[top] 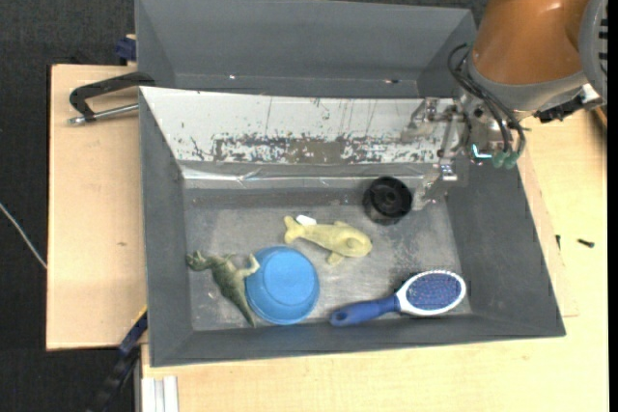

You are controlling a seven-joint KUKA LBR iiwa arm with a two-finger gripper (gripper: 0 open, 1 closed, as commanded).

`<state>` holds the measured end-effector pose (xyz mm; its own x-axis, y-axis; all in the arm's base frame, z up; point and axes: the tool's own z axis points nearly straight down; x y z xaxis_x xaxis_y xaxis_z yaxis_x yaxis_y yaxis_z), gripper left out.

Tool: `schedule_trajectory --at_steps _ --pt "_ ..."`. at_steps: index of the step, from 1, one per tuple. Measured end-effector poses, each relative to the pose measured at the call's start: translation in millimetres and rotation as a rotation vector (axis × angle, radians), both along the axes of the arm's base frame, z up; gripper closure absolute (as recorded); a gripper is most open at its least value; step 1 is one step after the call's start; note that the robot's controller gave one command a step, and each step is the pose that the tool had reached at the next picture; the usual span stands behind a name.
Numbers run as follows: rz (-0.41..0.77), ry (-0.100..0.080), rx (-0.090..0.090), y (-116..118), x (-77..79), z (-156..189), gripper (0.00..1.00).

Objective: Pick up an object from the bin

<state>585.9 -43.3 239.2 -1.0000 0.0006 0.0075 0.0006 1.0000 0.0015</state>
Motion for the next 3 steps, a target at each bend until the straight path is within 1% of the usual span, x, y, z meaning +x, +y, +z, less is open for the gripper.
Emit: schedule_trajectory --at_steps 1,2,3 --pt "-0.138 -0.015 0.0 89.0 -15.7 -156.8 0.0" --pt "-0.135 -0.009 -0.001 87.7 -28.3 -137.0 0.0" --pt "-0.361 -0.011 -0.001 77.5 -29.1 -134.8 0.0"
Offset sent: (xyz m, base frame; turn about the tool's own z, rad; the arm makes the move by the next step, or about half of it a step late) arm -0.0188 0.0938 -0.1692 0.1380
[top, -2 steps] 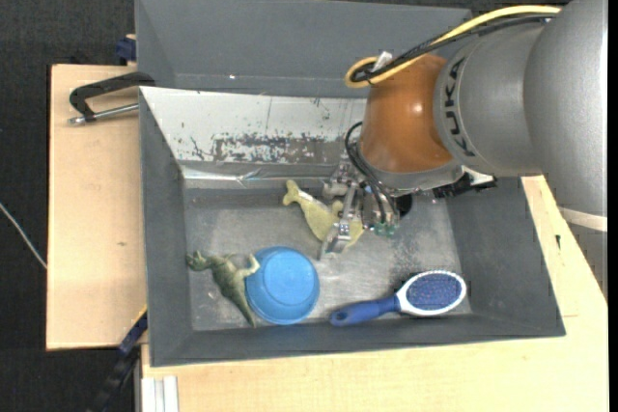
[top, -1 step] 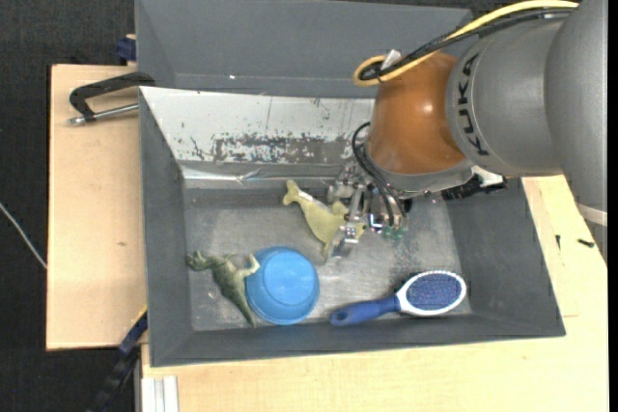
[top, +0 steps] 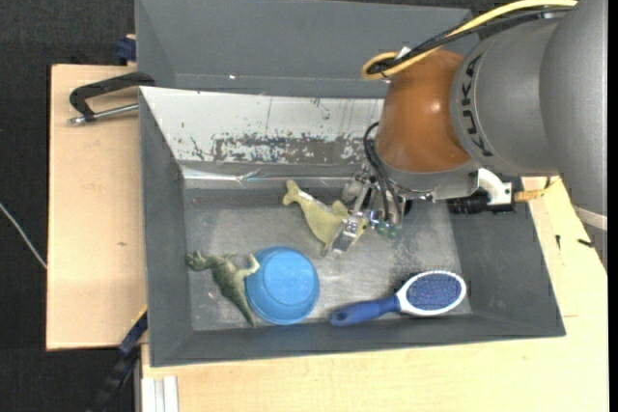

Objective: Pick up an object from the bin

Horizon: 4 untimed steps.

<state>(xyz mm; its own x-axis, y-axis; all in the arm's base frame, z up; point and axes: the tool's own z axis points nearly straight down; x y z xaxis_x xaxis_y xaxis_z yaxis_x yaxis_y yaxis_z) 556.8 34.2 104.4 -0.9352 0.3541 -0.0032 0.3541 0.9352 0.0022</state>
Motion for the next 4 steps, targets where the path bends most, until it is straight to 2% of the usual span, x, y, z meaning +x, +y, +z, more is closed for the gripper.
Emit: schedule_trajectory --at_steps 1,2,3,4 --pt "-0.131 0.004 0.001 4.0 2.8 -30.3 0.0" --pt "-0.129 0.002 0.0 4.6 3.6 -29.2 0.0" --pt "-0.127 0.006 0.005 6.9 4.1 -26.0 1.0" --pt "-0.126 -0.002 0.001 7.6 5.6 -19.0 1.0"
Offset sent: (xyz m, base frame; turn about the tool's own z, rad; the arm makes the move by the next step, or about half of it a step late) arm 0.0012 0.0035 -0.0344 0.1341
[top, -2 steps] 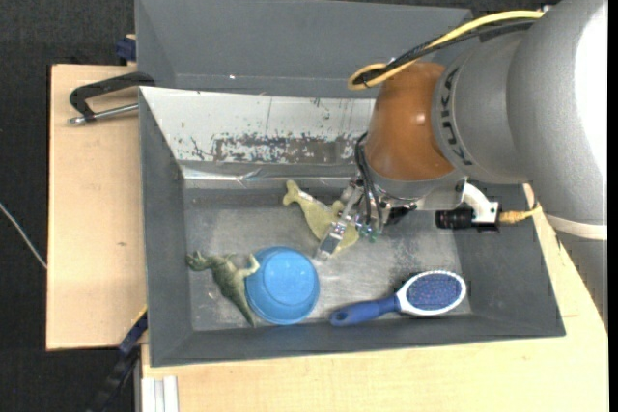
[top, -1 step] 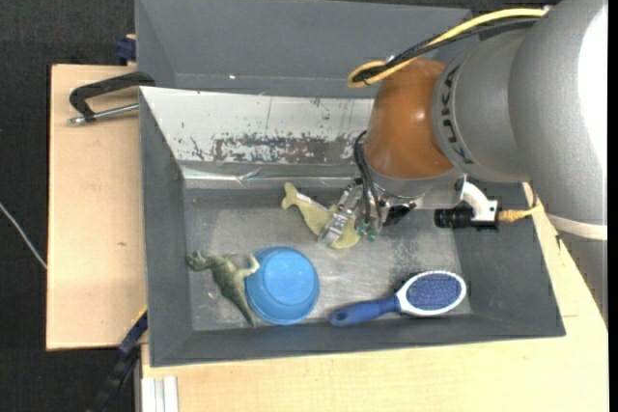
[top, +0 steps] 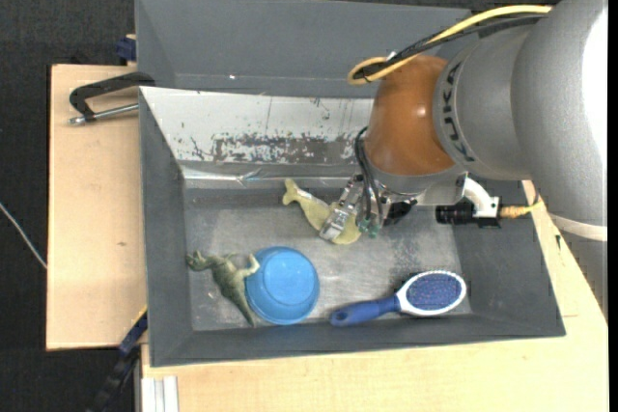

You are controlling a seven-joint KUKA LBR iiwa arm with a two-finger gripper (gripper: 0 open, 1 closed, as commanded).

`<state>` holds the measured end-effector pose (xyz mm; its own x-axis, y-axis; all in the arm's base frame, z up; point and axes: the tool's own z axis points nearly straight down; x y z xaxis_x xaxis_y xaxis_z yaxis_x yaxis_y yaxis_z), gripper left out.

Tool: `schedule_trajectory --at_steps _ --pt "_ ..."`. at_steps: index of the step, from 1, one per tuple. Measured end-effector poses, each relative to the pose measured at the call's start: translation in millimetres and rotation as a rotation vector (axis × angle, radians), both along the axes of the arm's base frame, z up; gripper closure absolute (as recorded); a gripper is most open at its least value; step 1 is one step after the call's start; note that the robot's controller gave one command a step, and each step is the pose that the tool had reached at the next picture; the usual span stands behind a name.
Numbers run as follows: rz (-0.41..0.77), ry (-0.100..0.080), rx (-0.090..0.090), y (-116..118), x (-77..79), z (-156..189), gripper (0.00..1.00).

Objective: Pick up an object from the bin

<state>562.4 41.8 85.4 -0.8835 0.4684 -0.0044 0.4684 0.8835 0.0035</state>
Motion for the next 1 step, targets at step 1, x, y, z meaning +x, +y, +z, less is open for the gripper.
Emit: schedule_trajectory --at_steps 1 --pt "0.002 -0.009 0.0 0.6 3.0 81.7 1.0"
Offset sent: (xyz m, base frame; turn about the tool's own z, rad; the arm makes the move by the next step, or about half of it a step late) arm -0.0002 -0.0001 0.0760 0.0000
